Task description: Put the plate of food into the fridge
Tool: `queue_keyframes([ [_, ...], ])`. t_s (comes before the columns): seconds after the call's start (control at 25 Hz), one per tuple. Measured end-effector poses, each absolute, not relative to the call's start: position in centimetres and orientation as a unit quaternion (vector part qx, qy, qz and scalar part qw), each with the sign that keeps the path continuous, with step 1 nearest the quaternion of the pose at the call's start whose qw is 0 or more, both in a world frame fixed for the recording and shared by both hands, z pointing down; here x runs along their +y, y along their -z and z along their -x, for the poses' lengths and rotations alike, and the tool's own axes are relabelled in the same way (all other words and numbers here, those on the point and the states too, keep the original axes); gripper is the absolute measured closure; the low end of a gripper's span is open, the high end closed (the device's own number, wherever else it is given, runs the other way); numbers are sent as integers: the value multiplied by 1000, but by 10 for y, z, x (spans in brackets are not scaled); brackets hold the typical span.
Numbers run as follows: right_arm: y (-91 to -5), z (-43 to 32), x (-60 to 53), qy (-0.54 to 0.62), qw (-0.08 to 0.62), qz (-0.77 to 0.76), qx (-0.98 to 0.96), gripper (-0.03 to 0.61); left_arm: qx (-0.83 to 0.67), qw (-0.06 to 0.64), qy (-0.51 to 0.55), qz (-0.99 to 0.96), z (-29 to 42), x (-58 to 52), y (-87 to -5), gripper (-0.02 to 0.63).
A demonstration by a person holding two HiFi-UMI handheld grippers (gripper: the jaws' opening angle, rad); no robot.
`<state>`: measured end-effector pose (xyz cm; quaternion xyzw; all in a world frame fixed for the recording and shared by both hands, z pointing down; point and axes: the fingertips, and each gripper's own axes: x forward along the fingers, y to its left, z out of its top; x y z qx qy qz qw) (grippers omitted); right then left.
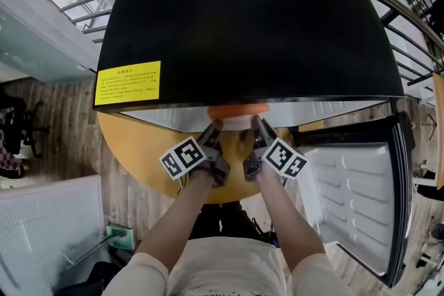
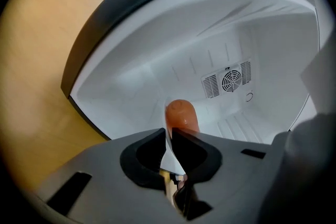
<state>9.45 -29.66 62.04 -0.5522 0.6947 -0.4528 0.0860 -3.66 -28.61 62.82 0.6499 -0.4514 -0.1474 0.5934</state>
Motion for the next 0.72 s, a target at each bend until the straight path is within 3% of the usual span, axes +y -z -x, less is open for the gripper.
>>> queue_keyframes([
  [0.72, -646, -103, -320, 445, 66, 572, 685, 500, -460, 593, 133, -647, 28, -311, -655, 561],
])
